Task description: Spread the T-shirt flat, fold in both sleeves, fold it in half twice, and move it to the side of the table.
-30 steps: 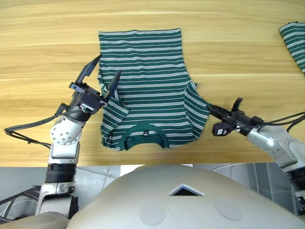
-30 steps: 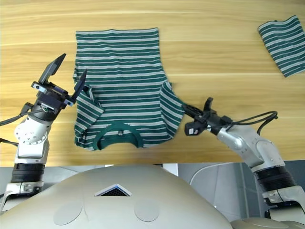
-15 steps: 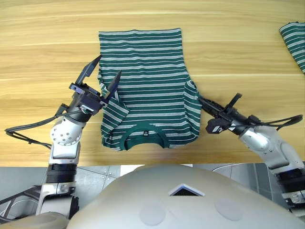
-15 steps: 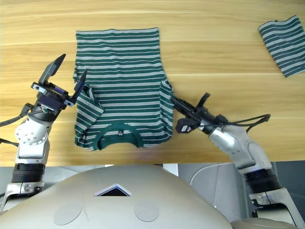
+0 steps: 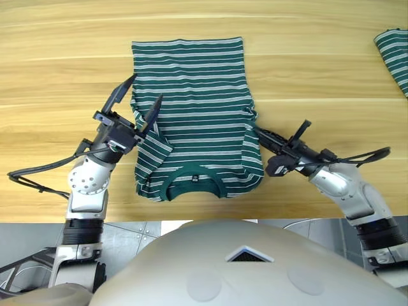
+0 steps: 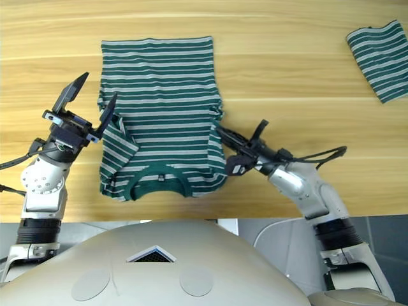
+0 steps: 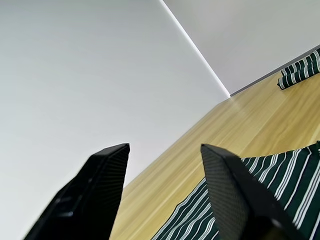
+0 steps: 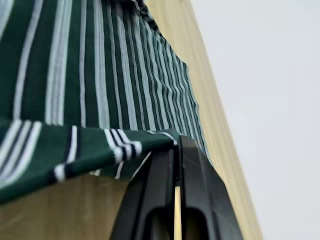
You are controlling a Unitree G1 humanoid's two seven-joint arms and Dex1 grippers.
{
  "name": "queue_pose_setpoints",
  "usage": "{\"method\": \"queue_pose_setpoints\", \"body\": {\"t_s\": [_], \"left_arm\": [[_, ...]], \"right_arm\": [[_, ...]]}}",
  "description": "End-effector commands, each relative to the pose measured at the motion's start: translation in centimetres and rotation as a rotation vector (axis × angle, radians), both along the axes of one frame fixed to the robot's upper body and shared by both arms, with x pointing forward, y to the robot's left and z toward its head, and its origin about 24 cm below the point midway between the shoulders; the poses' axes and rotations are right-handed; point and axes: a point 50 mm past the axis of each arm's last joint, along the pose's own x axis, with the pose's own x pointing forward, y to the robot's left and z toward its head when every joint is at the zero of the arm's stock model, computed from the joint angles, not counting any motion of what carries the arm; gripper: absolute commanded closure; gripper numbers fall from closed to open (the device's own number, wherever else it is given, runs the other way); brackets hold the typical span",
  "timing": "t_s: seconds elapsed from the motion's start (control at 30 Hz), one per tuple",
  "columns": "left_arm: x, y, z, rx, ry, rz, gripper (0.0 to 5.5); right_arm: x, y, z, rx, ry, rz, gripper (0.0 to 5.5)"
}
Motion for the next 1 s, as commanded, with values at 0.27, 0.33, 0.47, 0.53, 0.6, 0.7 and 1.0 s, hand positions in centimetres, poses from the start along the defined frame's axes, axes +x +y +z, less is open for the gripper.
{"method": "queue_pose_setpoints", "body": {"t_s": [0.27, 0.33, 0.47, 0.53, 0.6, 0.7, 1.0], "left_arm": [[-0.2, -0.4, -0.5, 0.017, 0.023, -0.023, 2.84], [-0.3, -0.4, -0.6, 0.015, 0.023, -0.023, 2.84], [-0.1, -0.5, -0.7, 0.013, 0.025, -0.028, 2.84], [-0.1, -0.6, -0.7, 0.009, 0.024, -0.027, 2.84], [-0.1, -0.6, -0.8, 0.006, 0.026, -0.028, 2.84], [-0.1, -0.7, -0.8, 0.002, 0.026, -0.029, 2.84], [0.3, -1.1, -0.9, -0.007, 0.028, -0.041, 2.84]], "right_arm": [[-0.9, -4.2, -1.8, -0.24, 0.122, -0.099, 5.48], [-0.7, -2.6, -1.9, -0.196, 0.117, -0.045, 5.48], [0.1, -0.9, -0.9, -0.09, 0.062, -0.029, 5.48], [0.3, -0.5, -0.3, -0.046, 0.047, -0.02, 5.48], [0.2, -0.4, -0.1, -0.025, 0.047, -0.009, 5.48], [0.1, -0.4, 0.3, 0.005, 0.052, -0.007, 5.48], [-0.2, 0.9, -0.5, -0.006, 0.133, 0.101, 5.48]]}}
